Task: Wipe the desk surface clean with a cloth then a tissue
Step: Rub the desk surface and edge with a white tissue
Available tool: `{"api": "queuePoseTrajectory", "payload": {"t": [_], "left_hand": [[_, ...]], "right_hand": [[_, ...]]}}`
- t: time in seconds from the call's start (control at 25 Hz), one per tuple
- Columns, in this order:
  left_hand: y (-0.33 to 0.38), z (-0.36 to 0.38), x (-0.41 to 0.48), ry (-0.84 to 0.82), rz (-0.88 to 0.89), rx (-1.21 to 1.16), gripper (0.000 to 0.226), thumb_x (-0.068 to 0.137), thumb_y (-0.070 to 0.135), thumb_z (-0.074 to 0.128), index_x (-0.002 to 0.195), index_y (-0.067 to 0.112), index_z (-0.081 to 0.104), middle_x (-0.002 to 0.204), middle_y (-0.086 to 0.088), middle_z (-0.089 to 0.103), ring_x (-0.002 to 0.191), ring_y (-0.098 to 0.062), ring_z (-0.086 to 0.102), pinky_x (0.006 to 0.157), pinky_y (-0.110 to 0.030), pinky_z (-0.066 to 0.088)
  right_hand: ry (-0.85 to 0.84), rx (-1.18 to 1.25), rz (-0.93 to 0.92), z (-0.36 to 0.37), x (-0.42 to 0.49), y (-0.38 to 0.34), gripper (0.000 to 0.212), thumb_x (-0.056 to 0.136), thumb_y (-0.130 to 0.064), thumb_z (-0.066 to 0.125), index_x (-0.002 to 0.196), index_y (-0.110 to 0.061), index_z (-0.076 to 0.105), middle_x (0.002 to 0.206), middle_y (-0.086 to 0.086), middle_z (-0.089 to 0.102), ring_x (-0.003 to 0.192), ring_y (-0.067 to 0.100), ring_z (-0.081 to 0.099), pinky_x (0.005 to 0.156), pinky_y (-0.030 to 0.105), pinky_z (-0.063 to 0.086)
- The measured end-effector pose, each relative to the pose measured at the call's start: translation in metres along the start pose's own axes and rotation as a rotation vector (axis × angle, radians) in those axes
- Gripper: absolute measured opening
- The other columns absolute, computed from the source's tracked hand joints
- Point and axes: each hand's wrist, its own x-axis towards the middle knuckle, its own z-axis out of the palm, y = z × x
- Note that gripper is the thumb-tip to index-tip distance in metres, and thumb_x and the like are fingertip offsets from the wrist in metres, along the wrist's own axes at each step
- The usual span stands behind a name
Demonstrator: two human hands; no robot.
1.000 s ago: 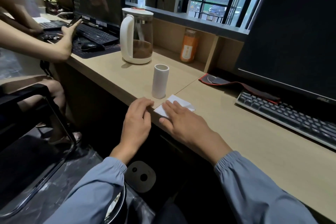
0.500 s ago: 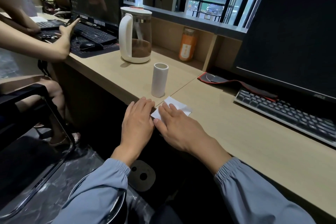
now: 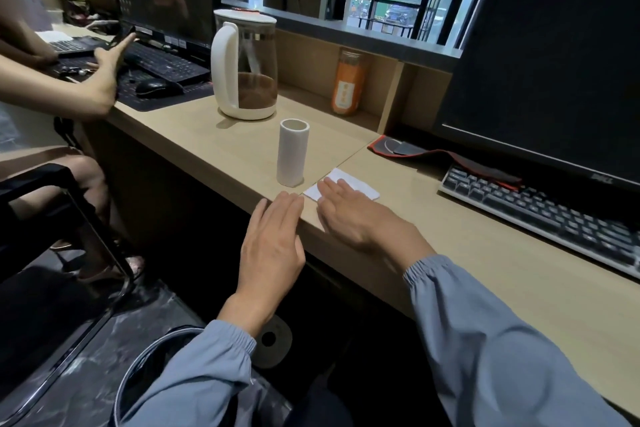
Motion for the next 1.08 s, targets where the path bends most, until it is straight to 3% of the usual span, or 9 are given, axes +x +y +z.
{"api": "queuePoseTrajectory", "payload": {"t": [0.32, 0.44, 0.48, 0.56, 0.64, 0.8, 0.96, 1.08], "left_hand": [[0.001, 0.003, 0.003, 0.088, -0.006, 0.029, 0.054, 0.077, -0.016, 0.058, 0.126, 0.003, 0.068, 0.130, -0.010, 0.068, 0.128, -0.029, 0.062, 0.120, -0.049, 0.038], [-0.003, 0.000, 0.012, 0.087, -0.018, 0.053, 0.037, 0.081, -0.012, 0.058, 0.110, 0.006, 0.071, 0.105, -0.007, 0.071, 0.105, -0.027, 0.066, 0.118, -0.047, 0.040], [-0.004, -0.002, 0.017, 0.077, -0.026, 0.068, 0.028, 0.082, -0.009, 0.057, 0.101, 0.007, 0.071, 0.094, -0.006, 0.068, 0.094, -0.027, 0.064, 0.115, -0.047, 0.043], [-0.001, -0.003, 0.032, 0.034, -0.054, 0.064, 0.015, 0.085, -0.001, 0.056, 0.086, 0.008, 0.069, 0.080, -0.007, 0.061, 0.080, -0.032, 0.059, 0.093, -0.051, 0.054], [0.005, -0.002, 0.049, -0.045, -0.086, -0.014, 0.012, 0.087, 0.004, 0.061, 0.089, 0.009, 0.072, 0.084, -0.008, 0.067, 0.084, -0.035, 0.063, 0.074, -0.049, 0.058], [0.019, 0.010, 0.063, -0.144, -0.089, -0.219, 0.026, 0.095, 0.003, 0.058, 0.114, 0.011, 0.074, 0.105, -0.007, 0.075, 0.099, -0.032, 0.067, 0.083, -0.045, 0.056], [0.013, 0.012, 0.063, -0.139, -0.214, -0.282, 0.029, 0.097, 0.006, 0.059, 0.119, 0.015, 0.076, 0.113, -0.002, 0.077, 0.109, -0.025, 0.067, 0.094, -0.037, 0.051], [0.010, 0.006, 0.064, -0.153, -0.232, -0.338, 0.035, 0.093, 0.004, 0.055, 0.114, 0.018, 0.079, 0.113, 0.004, 0.078, 0.111, -0.020, 0.068, 0.099, -0.036, 0.053]], "right_hand": [[-0.043, -0.037, -0.075, -0.006, -0.006, 0.004, 0.057, 0.110, -0.033, 0.012, 0.162, -0.014, 0.000, 0.169, 0.000, -0.008, 0.155, 0.017, -0.008, 0.126, 0.039, 0.001], [-0.029, -0.035, 0.021, -0.020, 0.025, 0.007, 0.058, 0.110, -0.033, 0.012, 0.160, -0.006, 0.007, 0.170, 0.008, -0.001, 0.156, 0.024, -0.001, 0.125, 0.042, 0.006], [-0.019, -0.044, 0.029, -0.018, 0.029, 0.006, 0.060, 0.109, -0.036, 0.012, 0.161, -0.006, 0.006, 0.170, 0.008, -0.002, 0.156, 0.024, -0.001, 0.124, 0.042, 0.007], [-0.030, -0.066, 0.017, -0.008, 0.023, 0.008, 0.064, 0.107, -0.042, 0.012, 0.161, -0.010, -0.001, 0.169, 0.005, -0.008, 0.156, 0.021, -0.006, 0.125, 0.041, 0.003], [-0.052, -0.062, -0.022, -0.002, 0.011, 0.014, 0.063, 0.107, -0.042, 0.011, 0.162, -0.013, -0.003, 0.169, 0.002, -0.012, 0.155, 0.017, -0.010, 0.125, 0.038, 0.000], [-0.067, -0.032, 0.021, -0.023, 0.030, 0.029, 0.058, 0.110, -0.034, 0.011, 0.161, -0.010, -0.001, 0.169, 0.004, -0.009, 0.156, 0.018, -0.007, 0.125, 0.039, 0.002], [-0.027, 0.124, 0.266, -0.034, 0.081, 0.048, 0.058, 0.104, -0.031, 0.015, 0.154, -0.002, 0.021, 0.164, 0.014, 0.015, 0.151, 0.032, 0.015, 0.121, 0.051, 0.019], [-0.022, -0.053, 0.108, -0.024, 0.072, 0.055, 0.065, 0.105, -0.042, 0.014, 0.159, -0.008, 0.010, 0.169, 0.007, 0.002, 0.155, 0.027, 0.002, 0.124, 0.047, 0.011]]}}
